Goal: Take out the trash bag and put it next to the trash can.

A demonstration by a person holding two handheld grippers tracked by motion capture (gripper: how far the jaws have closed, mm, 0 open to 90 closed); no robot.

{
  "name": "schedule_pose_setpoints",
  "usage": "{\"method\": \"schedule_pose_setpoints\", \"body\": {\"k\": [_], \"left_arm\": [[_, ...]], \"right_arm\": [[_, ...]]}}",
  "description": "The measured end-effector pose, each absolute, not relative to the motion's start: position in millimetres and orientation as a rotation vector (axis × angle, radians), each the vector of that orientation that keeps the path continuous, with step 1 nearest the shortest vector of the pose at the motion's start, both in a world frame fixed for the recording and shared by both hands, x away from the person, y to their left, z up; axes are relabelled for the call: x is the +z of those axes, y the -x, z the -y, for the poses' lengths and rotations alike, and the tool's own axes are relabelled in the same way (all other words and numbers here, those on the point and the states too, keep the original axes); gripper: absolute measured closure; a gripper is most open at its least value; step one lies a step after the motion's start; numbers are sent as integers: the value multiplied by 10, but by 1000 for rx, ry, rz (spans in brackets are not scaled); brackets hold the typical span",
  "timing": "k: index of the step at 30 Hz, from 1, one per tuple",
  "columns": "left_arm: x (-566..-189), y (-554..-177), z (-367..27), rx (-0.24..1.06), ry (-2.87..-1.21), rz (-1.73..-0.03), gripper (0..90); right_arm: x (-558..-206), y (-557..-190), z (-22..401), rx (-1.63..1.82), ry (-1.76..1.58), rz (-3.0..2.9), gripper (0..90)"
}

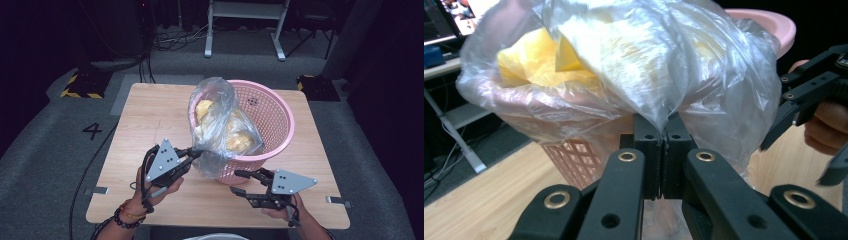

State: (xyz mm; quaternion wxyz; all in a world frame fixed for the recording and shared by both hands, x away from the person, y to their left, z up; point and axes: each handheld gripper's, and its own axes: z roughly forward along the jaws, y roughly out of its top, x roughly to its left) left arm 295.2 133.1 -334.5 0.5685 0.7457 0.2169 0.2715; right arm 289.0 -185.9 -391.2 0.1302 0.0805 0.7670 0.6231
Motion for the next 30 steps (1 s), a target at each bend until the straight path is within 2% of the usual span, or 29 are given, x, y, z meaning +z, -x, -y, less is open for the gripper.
{"method": "schedule_pose_setpoints", "body": {"k": [4, 6, 9, 13, 20, 30], "left_arm": [[-3332, -2977, -1391, 652, -1740, -526, 864], [-3322, -3009, -1434, 664, -1769, -587, 717], [-3327, -2985, -1433, 718, -1783, -588, 818], [-3267, -2958, -1449, 798, -1824, -585, 883], [-3174, -2929, -1549, 870, -1687, -624, 888], [-3070, -2973, -1604, 930, -1569, -604, 889]], "right_arm": [[-3940, -2930, 2111, 1807, -278, -2236, 489], [-4014, -2974, 2328, 1677, -345, -2252, 482], [-4080, -3034, 2455, 1617, -423, -2266, 481], [-4229, -3214, 2714, 1544, -581, -2249, 476], [-4489, -3584, 3094, 1439, -839, -2220, 484], [-4640, -3742, 3258, 1410, -982, -2196, 480]]}}
